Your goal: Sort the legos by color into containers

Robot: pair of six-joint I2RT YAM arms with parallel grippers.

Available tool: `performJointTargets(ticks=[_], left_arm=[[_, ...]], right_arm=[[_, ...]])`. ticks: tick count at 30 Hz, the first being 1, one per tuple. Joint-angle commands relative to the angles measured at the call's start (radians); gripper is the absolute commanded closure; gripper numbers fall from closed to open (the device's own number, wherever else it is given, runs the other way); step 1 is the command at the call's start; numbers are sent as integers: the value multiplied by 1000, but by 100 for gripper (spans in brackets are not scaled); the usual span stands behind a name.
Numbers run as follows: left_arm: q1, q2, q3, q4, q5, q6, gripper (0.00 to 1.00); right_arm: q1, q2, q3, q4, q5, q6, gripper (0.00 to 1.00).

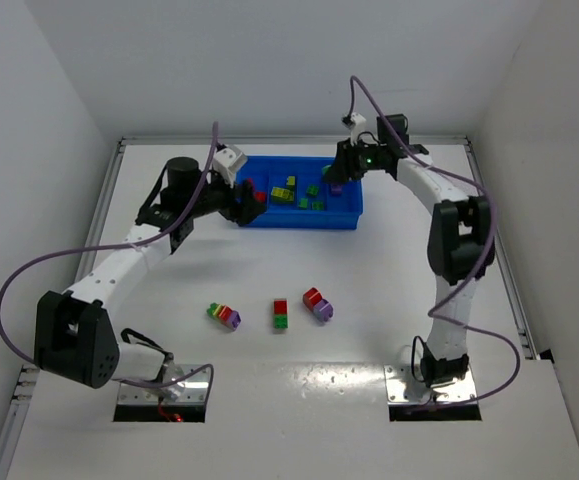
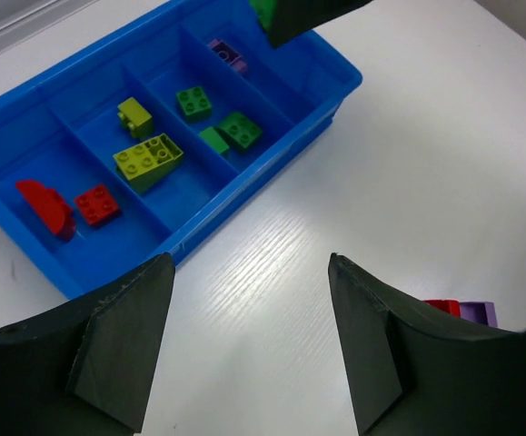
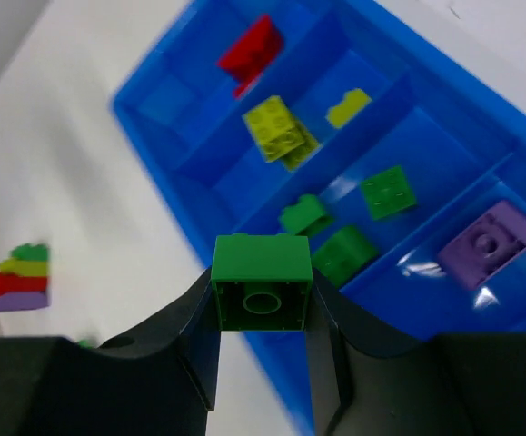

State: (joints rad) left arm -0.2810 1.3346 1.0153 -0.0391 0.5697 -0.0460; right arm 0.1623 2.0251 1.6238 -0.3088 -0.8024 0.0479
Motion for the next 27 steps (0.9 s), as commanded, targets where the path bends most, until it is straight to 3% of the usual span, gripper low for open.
performJointTargets(ticks=[1,5,12,14,15,18,20,23,24,26,27], left_arm=[[9,-41,-3,6,-68,12,25],[19,-31,17,-45,-68,44,24],[19,7,18,-58,-48,75,24],[19,37,34,-80,-48,75,24],[19,47,34,-81,-48,75,24],[19,75,69,-93,-27,106,22],[10,87,69,-93,16,133,22],[9,115,80,-136,207,282,22],[9,142,103,-184,323,401,22],[-13,182,144,-333,386,522,22],[-26,211,175,-419,415,710,22]], right_arm=[[9,131,135,-12,68,3,94],[31,236,211,-33,68,3,85],[74,288,255,-33,68,-46,84],[83,288,266,-33,68,-59,73],[92,288,266,-33,100,-69,48],[102,265,251,-55,155,-82,16],[102,227,231,-55,187,-91,14],[89,134,164,-46,223,-73,12],[71,98,145,-32,261,-62,11],[48,-36,67,-23,293,-62,11],[34,-87,38,-23,322,-62,11]])
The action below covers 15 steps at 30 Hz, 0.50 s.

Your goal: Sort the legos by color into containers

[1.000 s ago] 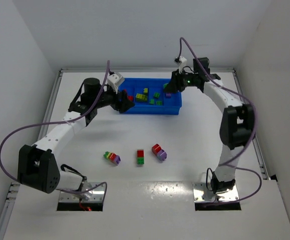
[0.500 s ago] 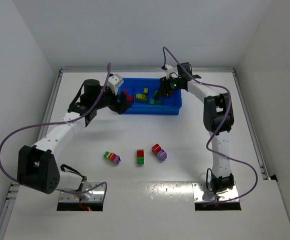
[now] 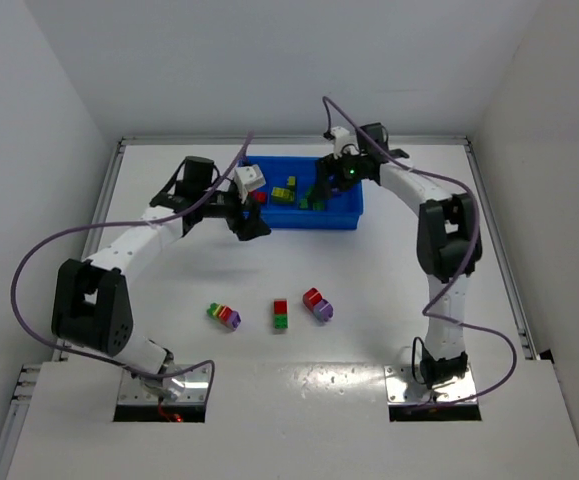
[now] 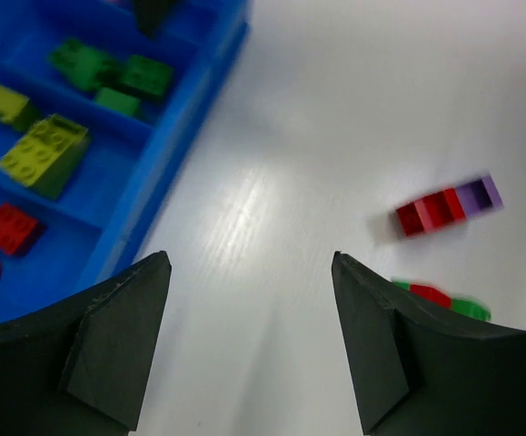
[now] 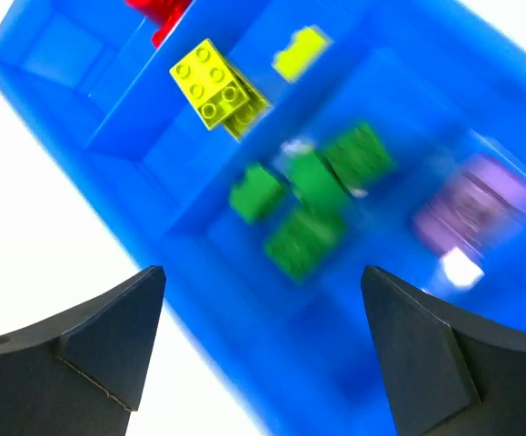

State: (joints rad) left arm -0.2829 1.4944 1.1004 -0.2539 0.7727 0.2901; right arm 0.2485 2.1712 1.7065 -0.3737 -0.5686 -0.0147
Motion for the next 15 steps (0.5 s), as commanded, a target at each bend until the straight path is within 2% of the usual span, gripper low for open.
performJointTargets(ticks=[1,2,3,4,6,7,10,15], left_arm=[[-57,120,164,-296,247,473,22],[-76,156,202,-380,247,568,22],[-97,190,235,-536,247,663,22],[-119,220,265,-598,229,817,22],[-177,292,318,-720,179,940,22],[-193,309,328,-743,166,1027,22],[-254,359,337,-768,131,1139,22],[-311,403,337,-690,122,1186,22]], right_arm=[[-81,-284,-104,27,102,-26,11],[-95,-333,-134,12,113,-45,11],[-107,-431,-165,-34,124,-79,11],[-117,-477,-191,-68,150,-126,11],[-127,-577,-289,-141,203,-258,11],[-139,-673,-353,-158,222,-286,11],[-158,-802,-456,-229,266,-350,11],[-181,-997,-557,-329,378,-327,11]])
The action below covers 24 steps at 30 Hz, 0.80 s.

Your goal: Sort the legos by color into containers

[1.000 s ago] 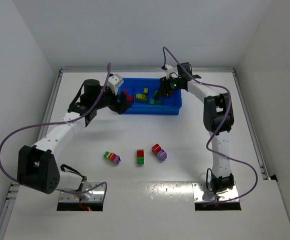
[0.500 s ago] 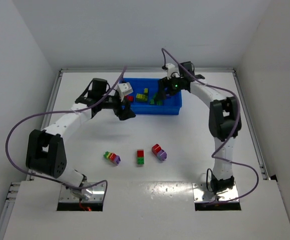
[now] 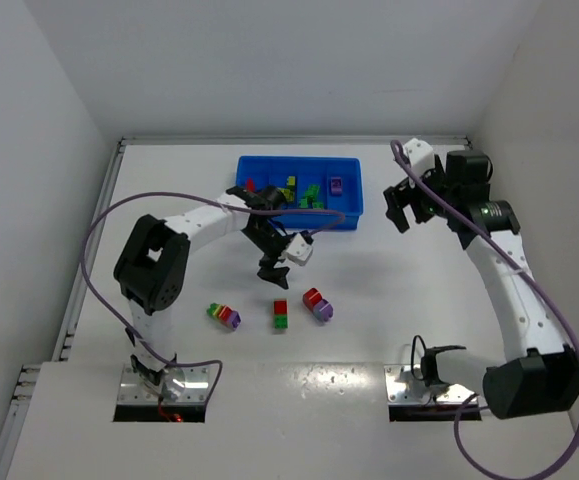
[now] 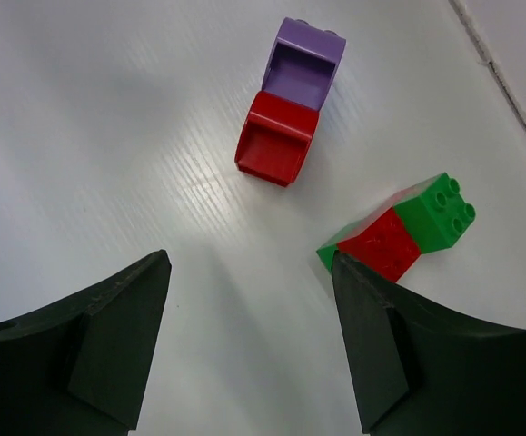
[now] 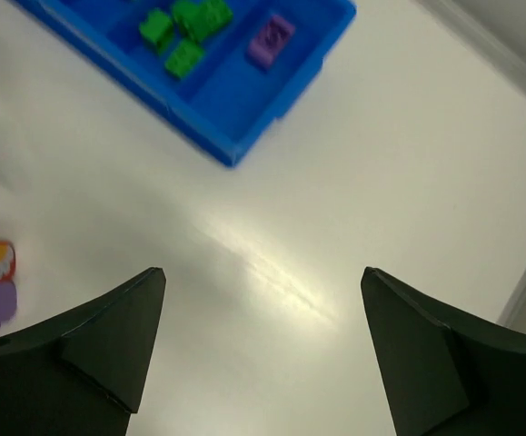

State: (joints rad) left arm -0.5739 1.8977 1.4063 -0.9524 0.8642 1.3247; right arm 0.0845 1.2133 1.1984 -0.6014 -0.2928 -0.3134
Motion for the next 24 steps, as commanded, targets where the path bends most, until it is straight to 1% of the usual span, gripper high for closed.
performJointTargets(ticks=[1,4,6,9,11,19,22,24], left_arm=[[-35,0,31,27,21,151,22],[-50,12,20,96,0,151,22],[-79,32,20,122,-1,151,22],[-102,41,20,122,-1,151,22],[-113,41,10,122,-1,188,22],[-156,51,-9,113,-1,220,22],[-178,51,-9,81,9,240,22],[-190,51,-18,40,9,280,22]], right_arm=[[-26,-60,-59,-112,112,-29,11],[-60,-115,-59,-165,112,-19,11],[-83,-126,-59,-176,112,-19,11],[-101,-152,-59,-202,112,-19,11],[-101,-161,-59,-213,112,-19,11],[-111,-161,-40,-224,93,-19,11],[-111,-152,-31,-233,93,-19,11],[-111,-152,-22,-242,93,-19,11]])
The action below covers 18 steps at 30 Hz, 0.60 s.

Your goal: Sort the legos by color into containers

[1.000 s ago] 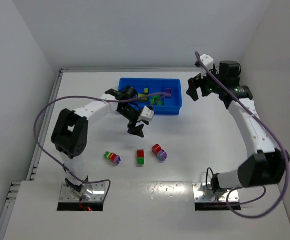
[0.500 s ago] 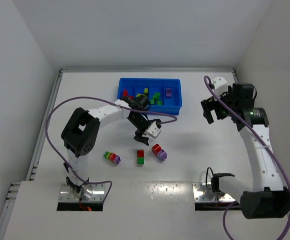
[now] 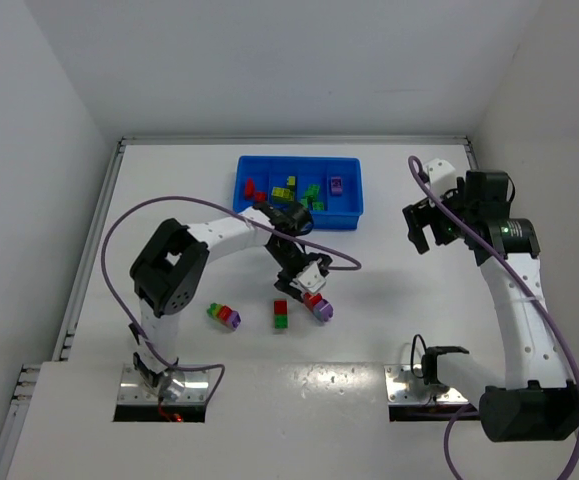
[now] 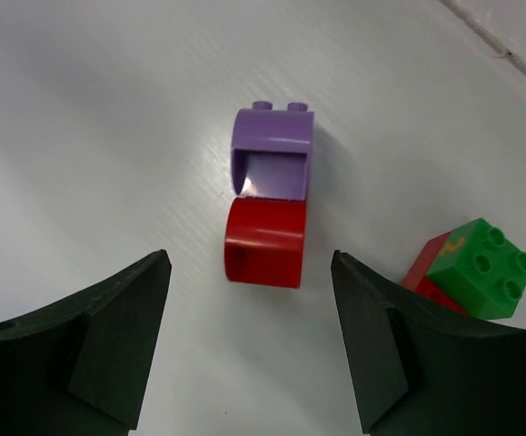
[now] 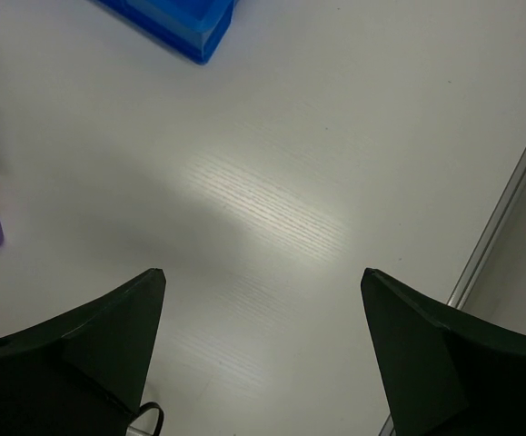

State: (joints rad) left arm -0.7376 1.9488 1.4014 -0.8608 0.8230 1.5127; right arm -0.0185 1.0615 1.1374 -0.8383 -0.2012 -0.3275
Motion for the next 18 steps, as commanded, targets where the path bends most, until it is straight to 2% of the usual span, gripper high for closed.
performJointTargets(ticks=[1,6,9,12,13,14,16,18], left_arm=[[-38,8,-13,-61,50,116,22],[-59,18,-22,-84,50,116,26],[-68,18,-22,-84,50,106,36],[-68,41,-22,-43,50,16,55],[-77,41,-22,-31,50,15,55],[-77,50,-22,-18,41,-15,61],[-77,50,-22,12,31,-52,67],[-68,27,-47,112,21,-133,76]], right_arm=[[-8,9,39,-5,2,-5,11],[-8,9,50,-25,2,-15,11],[-8,9,50,-25,2,-24,11],[-8,9,50,-25,-7,-24,11],[-8,18,50,-25,-7,-24,11],[-8,18,50,-25,-7,-24,11],[-8,28,50,-25,-26,-24,11],[-8,37,50,-25,-68,-24,11]])
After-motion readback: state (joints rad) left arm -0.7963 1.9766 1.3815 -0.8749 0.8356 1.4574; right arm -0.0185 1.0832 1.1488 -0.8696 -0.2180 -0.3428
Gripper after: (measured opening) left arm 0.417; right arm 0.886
